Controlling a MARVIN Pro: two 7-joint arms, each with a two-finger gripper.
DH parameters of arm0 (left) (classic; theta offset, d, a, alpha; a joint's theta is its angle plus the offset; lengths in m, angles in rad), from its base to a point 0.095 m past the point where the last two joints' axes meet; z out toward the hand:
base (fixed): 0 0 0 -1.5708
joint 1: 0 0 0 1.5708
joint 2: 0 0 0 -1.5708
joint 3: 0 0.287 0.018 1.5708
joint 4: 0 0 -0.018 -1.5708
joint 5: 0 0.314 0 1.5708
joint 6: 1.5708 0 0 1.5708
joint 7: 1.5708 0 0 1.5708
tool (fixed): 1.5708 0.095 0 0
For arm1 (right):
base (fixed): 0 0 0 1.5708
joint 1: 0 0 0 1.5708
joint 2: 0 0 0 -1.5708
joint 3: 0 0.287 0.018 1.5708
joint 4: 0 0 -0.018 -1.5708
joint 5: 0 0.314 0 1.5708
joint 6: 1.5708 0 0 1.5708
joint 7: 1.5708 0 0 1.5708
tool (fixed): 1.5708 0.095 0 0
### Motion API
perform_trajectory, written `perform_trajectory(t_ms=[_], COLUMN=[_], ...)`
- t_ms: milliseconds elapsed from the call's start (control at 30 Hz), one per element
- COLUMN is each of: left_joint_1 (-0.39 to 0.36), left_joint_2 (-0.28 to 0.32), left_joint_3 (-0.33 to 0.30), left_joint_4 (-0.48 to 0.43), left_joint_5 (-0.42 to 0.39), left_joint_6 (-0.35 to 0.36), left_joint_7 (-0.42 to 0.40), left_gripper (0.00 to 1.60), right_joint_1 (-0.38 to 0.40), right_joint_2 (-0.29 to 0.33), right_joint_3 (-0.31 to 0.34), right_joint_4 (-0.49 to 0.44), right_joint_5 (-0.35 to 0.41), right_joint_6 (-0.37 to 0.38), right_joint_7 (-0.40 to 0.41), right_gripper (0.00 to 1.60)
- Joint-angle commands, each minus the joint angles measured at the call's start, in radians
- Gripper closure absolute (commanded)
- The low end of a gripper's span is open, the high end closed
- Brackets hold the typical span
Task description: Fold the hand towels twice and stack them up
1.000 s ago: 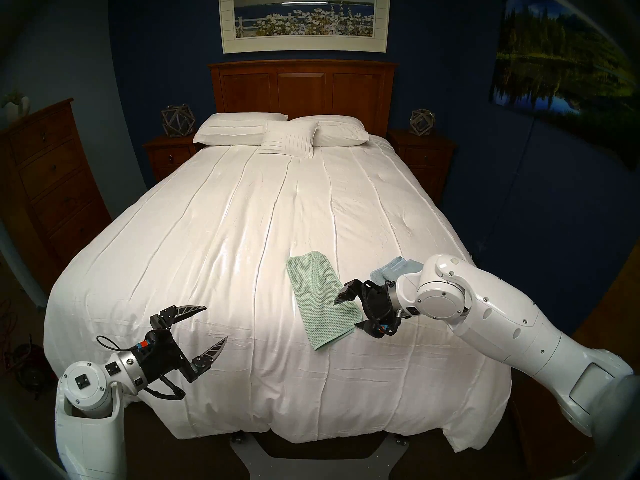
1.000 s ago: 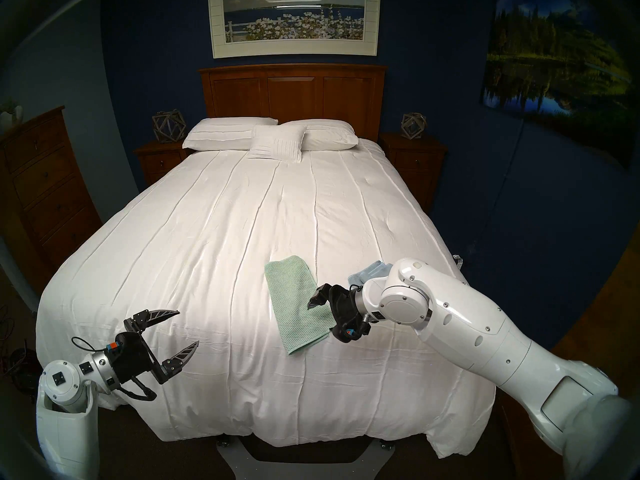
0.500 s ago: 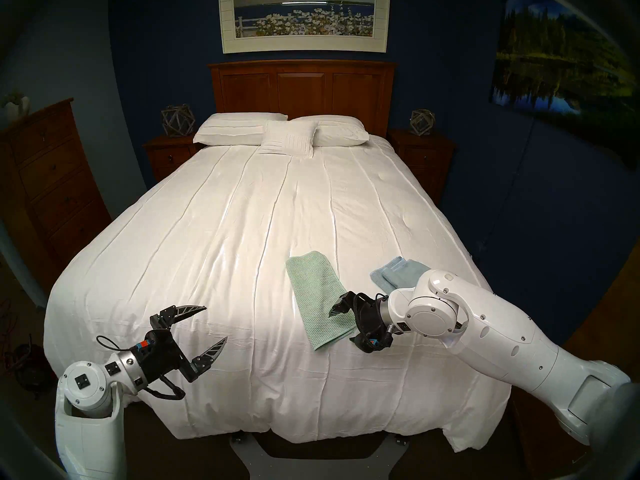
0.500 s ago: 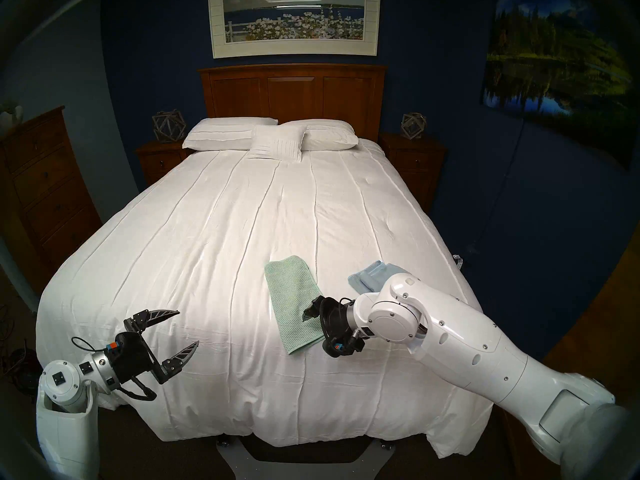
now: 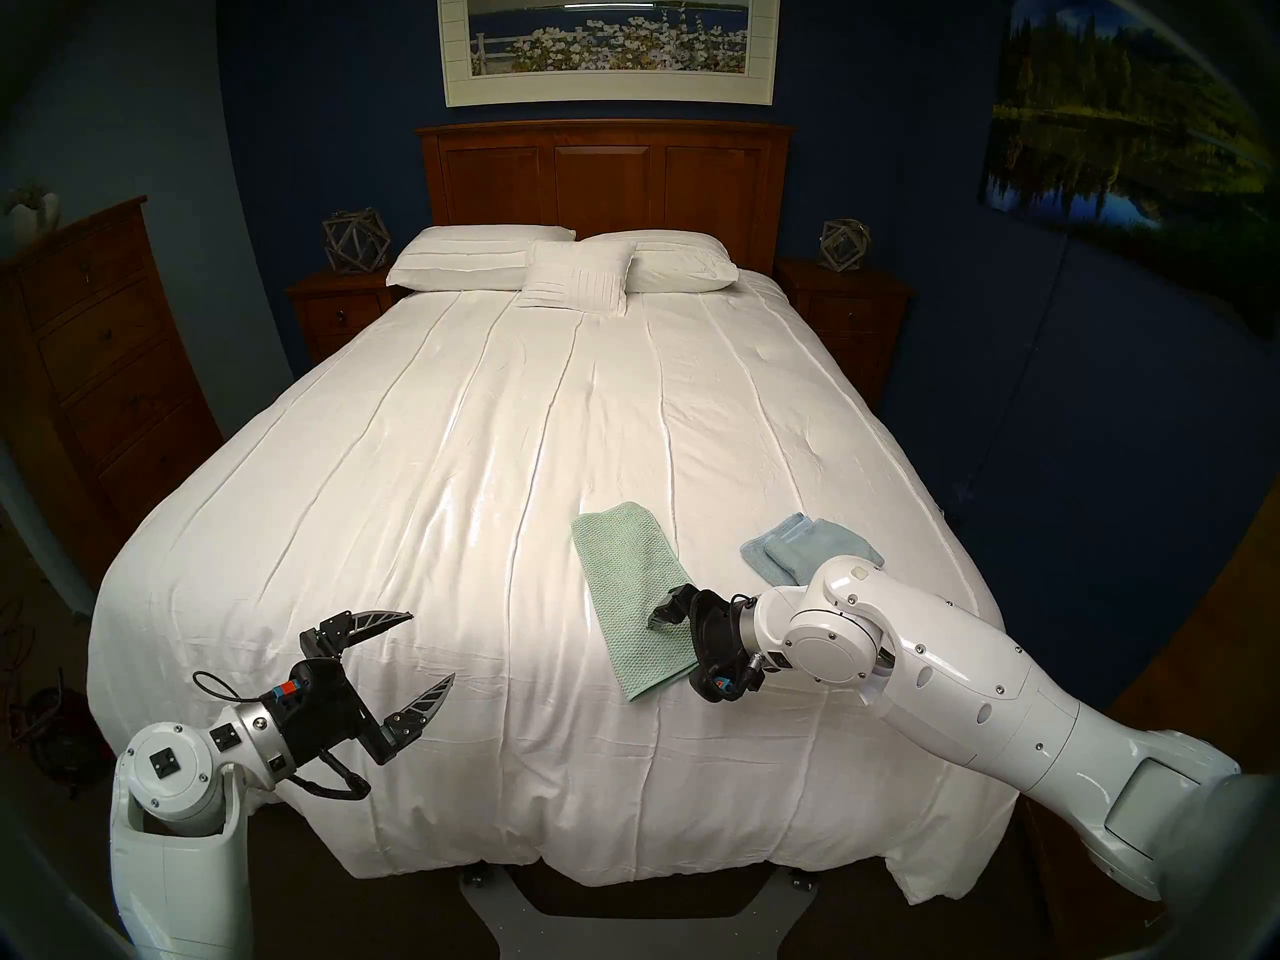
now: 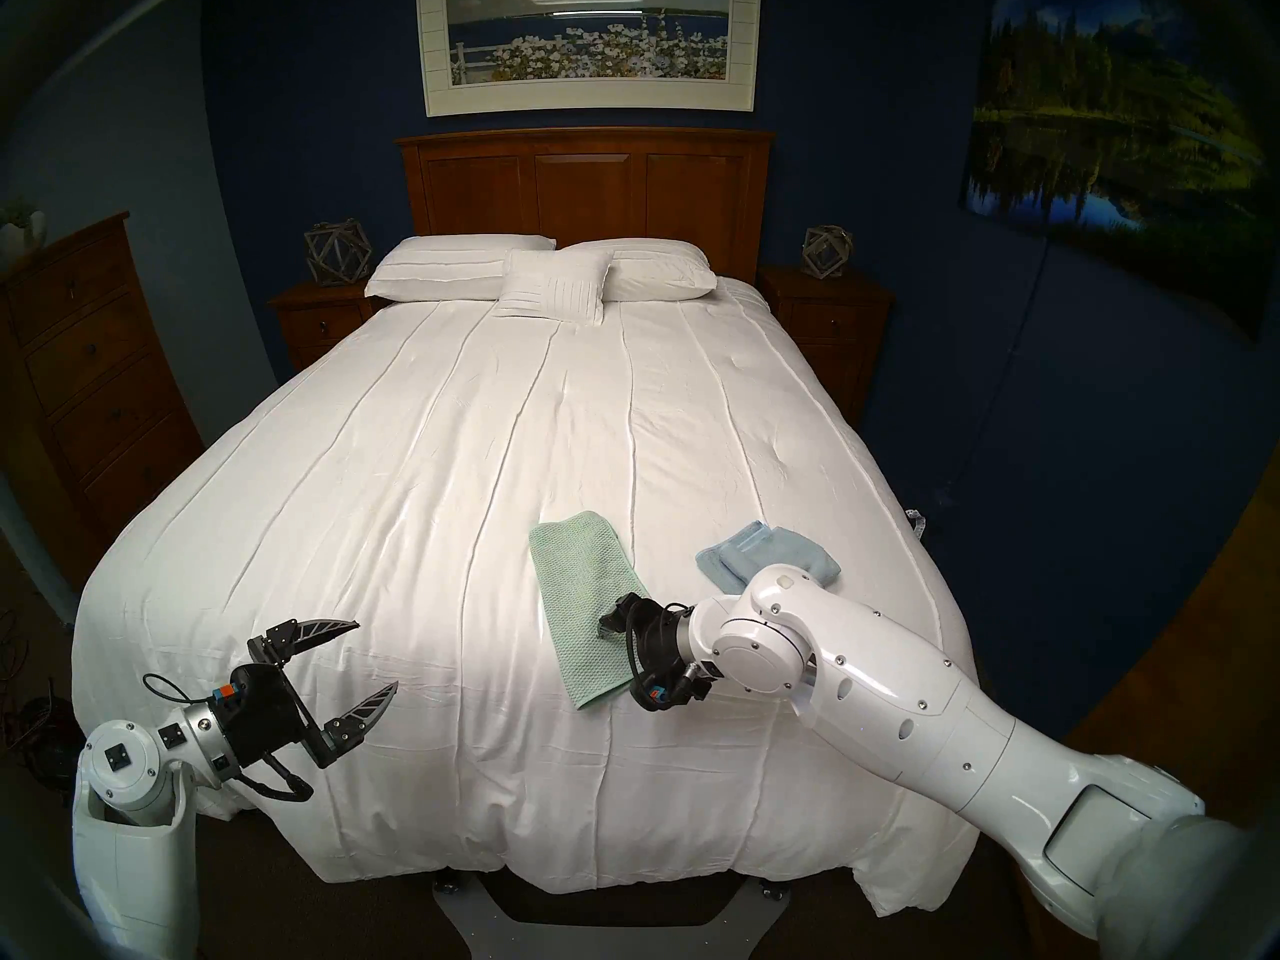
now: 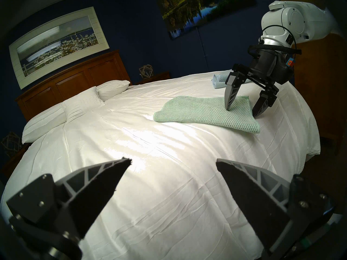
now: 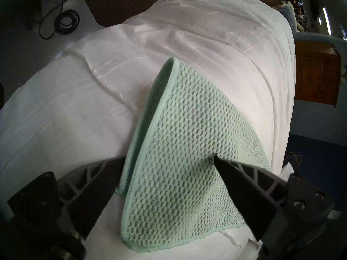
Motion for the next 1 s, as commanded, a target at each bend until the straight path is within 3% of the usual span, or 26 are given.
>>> perform_trajectory(t_ms=[0,100,133,233,267,300,533,700,767,967], left_joint_1=[0.000,0.000,0.000,0.000,0.000,0.000,0.000,0.000,0.000,0.000], left_joint_2=[-0.002,-0.002,-0.002,-0.002,-0.002,-0.002,-0.002,-0.001,-0.001,-0.001], left_joint_3=[-0.001,-0.001,-0.001,-0.001,-0.001,-0.001,-0.001,-0.001,-0.001,-0.001], left_joint_4=[-0.017,-0.018,-0.018,-0.018,-0.018,-0.018,-0.018,-0.017,-0.017,-0.017], left_joint_5=[-0.006,-0.006,-0.006,-0.006,-0.006,-0.006,-0.006,-0.006,-0.006,-0.006], left_joint_6=[-0.001,-0.001,-0.001,0.000,0.000,0.000,-0.001,-0.001,-0.001,-0.001], left_joint_7=[-0.002,-0.002,-0.002,-0.002,-0.002,-0.002,-0.002,-0.002,-0.002,-0.002], left_gripper=[0.00,0.00,0.00,0.00,0.00,0.00,0.00,0.00,0.00,0.00], right_joint_1=[0.006,0.004,0.004,0.006,0.009,0.010,-0.007,-0.034,-0.060,-0.103], right_joint_2=[0.003,0.009,0.014,0.017,0.020,0.022,0.076,0.139,0.185,0.237], right_joint_3=[0.025,0.027,0.028,0.027,0.025,0.025,0.050,0.067,0.081,0.120], right_joint_4=[-0.044,-0.046,-0.049,-0.051,-0.049,-0.048,-0.091,-0.155,-0.197,-0.236], right_joint_5=[0.016,0.018,0.021,0.028,0.032,0.036,0.101,0.130,0.152,0.181], right_joint_6=[-0.001,-0.004,-0.009,-0.011,-0.018,-0.024,-0.057,-0.065,-0.072,-0.072], right_joint_7=[-0.023,-0.025,-0.020,-0.008,0.001,0.001,0.022,0.041,0.045,0.015], right_gripper=[0.35,0.43,0.83,0.89,0.97,1.19,1.21,1.60,1.60,1.60])
